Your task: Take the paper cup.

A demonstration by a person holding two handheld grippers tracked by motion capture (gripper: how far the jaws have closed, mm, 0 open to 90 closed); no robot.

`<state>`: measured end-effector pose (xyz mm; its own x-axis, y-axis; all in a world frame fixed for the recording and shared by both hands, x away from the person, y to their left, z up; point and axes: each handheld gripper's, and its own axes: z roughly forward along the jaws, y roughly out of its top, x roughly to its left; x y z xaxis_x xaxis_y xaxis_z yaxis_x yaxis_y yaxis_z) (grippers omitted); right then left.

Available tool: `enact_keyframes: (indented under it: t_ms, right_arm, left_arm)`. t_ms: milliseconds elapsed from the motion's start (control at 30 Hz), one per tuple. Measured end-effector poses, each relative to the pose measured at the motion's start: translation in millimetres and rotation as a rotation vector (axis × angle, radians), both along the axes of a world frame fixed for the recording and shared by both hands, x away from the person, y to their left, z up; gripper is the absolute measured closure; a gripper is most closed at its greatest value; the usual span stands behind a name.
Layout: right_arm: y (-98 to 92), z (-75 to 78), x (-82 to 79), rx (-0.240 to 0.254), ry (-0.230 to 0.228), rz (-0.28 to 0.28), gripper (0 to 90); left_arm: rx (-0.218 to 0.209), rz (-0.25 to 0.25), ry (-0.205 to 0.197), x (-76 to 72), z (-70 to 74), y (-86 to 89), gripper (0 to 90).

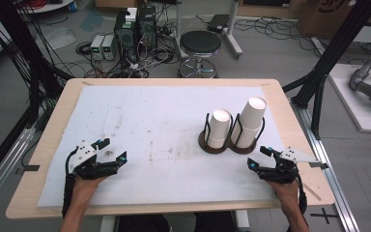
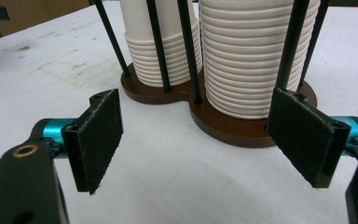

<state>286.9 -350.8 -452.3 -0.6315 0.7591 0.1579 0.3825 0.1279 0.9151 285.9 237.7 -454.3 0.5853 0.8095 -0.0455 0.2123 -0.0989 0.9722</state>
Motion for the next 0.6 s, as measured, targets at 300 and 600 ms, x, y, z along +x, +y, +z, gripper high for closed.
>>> enact_keyframes:
  t_ms: [300, 600]
  right_arm:
    - [-0.6, -0.1, 0.7, 0.001, 0.000, 0.007, 18.8]
    - [1.6, 0.3, 0.4, -0.014, 0.001, 0.014, 18.8]
  left_arm:
    - [0.001, 0.004, -0.001, -0.2, 0.0, -0.2, 15.3]
    - [0.000, 0.009, 0.001, -0.5, -0.1, -0.4, 15.3]
